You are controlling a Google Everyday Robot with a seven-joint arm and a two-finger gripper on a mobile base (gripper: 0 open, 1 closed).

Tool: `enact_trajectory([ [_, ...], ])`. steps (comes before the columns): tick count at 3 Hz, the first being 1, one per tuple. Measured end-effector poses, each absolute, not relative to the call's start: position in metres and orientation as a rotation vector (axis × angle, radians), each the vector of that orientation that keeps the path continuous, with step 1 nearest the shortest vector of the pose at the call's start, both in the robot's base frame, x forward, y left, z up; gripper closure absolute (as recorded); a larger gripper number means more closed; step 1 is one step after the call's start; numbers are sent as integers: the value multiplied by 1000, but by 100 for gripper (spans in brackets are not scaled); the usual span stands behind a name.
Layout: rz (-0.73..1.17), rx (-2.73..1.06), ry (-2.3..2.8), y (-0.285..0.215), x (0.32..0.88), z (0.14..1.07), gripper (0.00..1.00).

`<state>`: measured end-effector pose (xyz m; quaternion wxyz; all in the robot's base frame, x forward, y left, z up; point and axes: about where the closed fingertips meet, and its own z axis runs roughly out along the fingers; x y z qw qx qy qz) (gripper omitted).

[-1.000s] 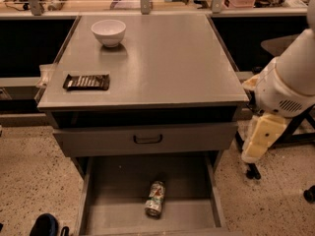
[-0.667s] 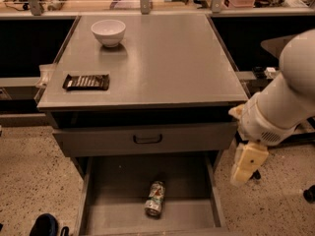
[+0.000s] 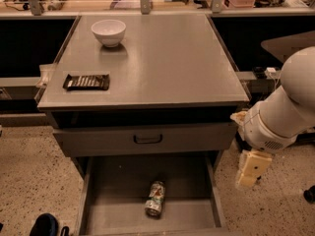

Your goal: Pick 7up can from middle drawer and place on counter

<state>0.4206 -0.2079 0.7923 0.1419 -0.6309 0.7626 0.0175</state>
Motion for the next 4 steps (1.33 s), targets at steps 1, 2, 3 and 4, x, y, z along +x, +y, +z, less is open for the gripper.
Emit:
enact_trajectory([
  [1, 95, -1814, 2211, -195, 425, 777, 0],
  [2, 224, -1808, 2210, -168, 415, 723, 0],
  [3, 356, -1823, 2201, -130, 388, 634, 0],
  [4, 480, -1750, 2172, -119, 380, 585, 0],
])
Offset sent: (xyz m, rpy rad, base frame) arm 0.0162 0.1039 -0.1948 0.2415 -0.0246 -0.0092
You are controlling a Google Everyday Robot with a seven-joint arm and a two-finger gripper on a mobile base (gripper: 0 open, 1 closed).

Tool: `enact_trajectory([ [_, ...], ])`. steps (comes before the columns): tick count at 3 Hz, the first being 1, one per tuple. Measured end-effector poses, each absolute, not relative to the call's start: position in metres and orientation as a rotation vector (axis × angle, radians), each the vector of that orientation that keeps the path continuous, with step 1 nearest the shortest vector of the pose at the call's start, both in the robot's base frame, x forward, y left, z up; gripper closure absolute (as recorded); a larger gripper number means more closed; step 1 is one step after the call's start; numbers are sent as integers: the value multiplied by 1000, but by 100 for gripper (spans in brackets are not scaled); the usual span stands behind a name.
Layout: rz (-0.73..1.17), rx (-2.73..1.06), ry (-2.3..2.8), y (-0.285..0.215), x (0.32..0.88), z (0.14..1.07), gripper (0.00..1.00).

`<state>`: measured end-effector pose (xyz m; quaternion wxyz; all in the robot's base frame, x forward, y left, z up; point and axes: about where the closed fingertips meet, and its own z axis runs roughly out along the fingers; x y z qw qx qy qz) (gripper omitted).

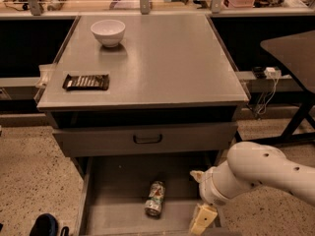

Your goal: Pick 7up can from middle drawer and place on counter

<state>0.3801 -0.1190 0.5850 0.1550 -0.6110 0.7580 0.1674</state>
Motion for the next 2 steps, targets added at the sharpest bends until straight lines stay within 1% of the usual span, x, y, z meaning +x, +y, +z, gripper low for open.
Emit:
enact_trajectory([
  [1, 496, -1776, 2149, -119, 377, 577, 0],
  [2, 537, -1730, 2100, -110, 389, 579, 0],
])
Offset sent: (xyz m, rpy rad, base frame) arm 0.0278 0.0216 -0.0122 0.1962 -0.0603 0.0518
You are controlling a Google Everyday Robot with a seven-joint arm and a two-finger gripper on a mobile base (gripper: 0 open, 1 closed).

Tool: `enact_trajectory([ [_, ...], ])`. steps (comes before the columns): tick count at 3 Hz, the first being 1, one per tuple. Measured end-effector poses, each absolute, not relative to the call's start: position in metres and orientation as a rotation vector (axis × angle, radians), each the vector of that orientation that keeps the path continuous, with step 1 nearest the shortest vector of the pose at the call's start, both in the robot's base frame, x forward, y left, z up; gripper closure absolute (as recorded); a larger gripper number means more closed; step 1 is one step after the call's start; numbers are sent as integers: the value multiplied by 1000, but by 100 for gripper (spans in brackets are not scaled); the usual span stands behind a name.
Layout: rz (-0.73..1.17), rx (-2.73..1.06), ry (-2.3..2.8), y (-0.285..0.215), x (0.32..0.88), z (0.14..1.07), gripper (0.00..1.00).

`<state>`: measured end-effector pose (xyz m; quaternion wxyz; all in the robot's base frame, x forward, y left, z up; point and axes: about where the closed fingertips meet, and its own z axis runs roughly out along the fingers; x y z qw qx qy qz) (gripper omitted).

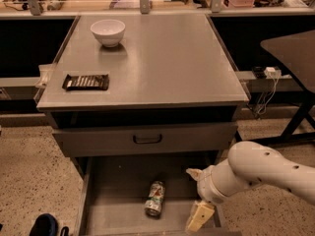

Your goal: Pick 7up can from middle drawer and place on counter

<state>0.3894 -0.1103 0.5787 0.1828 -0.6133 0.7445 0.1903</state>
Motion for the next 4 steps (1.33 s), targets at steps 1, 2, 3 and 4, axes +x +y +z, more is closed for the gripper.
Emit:
enact_trajectory([
  [1, 580, -1677, 1972, -88, 400, 551, 0],
  [2, 553, -1595, 1849, -58, 425, 519, 0],
  [3, 512, -1535, 1791, -37, 450, 499, 0],
  [4, 540, -1505, 1782, -15, 467, 475, 0],
])
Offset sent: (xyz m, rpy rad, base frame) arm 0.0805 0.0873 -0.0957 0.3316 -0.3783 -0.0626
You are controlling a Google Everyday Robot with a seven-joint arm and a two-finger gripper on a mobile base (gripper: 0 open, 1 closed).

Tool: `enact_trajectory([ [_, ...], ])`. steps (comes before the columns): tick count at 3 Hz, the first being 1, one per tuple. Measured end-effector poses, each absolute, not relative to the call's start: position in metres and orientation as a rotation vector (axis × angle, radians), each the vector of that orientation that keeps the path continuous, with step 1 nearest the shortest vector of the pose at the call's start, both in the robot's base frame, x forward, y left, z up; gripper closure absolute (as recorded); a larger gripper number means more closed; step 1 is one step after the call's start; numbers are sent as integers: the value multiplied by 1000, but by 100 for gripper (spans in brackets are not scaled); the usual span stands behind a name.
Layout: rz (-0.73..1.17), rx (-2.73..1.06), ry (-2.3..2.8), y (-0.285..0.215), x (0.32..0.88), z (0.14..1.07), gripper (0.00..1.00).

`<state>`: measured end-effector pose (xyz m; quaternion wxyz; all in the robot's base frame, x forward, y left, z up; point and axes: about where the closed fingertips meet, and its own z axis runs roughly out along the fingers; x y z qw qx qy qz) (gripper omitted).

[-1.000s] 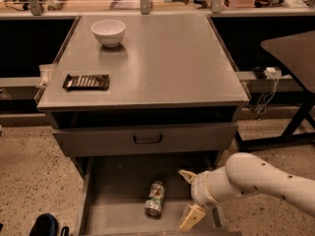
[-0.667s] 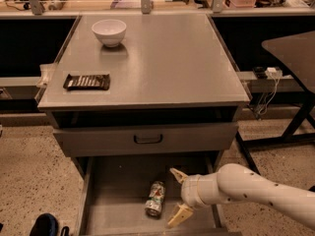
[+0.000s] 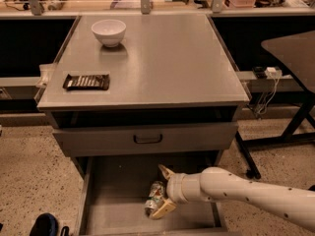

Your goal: Pick 7up can from middle drawer and place on counter

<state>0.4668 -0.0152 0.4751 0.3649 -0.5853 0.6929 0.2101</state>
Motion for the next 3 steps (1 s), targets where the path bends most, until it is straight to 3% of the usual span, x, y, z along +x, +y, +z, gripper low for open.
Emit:
enact_trajectory([
  [3, 661, -1540, 1846, 10, 474, 408, 0],
])
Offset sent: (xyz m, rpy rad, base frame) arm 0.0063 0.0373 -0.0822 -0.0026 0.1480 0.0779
